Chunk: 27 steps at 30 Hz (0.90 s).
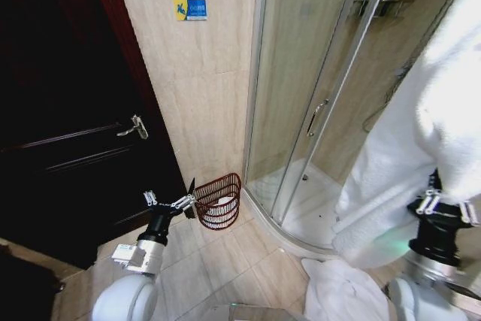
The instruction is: Discard the used towel into the hamper.
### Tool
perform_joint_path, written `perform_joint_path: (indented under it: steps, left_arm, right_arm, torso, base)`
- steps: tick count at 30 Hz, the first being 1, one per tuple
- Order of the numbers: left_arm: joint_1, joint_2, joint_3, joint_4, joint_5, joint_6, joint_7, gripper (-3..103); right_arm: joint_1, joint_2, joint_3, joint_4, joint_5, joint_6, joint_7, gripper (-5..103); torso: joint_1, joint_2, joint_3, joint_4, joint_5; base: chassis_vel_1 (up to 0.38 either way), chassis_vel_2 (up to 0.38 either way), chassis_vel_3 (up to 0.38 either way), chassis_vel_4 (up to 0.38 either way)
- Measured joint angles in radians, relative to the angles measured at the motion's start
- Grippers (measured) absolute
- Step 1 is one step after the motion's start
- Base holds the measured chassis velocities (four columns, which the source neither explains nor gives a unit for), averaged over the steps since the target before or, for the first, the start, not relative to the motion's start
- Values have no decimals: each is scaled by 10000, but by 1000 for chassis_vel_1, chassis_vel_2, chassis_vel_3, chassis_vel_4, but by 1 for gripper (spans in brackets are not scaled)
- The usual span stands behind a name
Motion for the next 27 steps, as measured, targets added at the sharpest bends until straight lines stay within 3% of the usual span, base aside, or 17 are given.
perform_joint_path:
  steps: [4,10,21,27]
  left_arm:
    - [0,0,0,0,0,0,0,100]
    - [0,0,0,0,0,0,0,100]
    - [0,0,0,0,0,0,0,100]
    - [0,1,0,0,0,0,0,100]
  right_arm:
    - [100,105,-122,-875,-531,627,273,11]
    - [-158,258,-171,-1301,-630,648,636,11]
    - [-271,461,-131,-423,-601,648,778,11]
    - [198,133,318,106,-601,647,1080,11]
  torso:
    - [0,0,0,1,3]
    - [0,0,0,-1,1]
    - [0,0,0,0,3]
    - [1,-2,2,0,13]
  base:
    - [0,0,0,0]
    - [0,0,0,0]
    - [0,0,0,0]
    - [0,0,0,0]
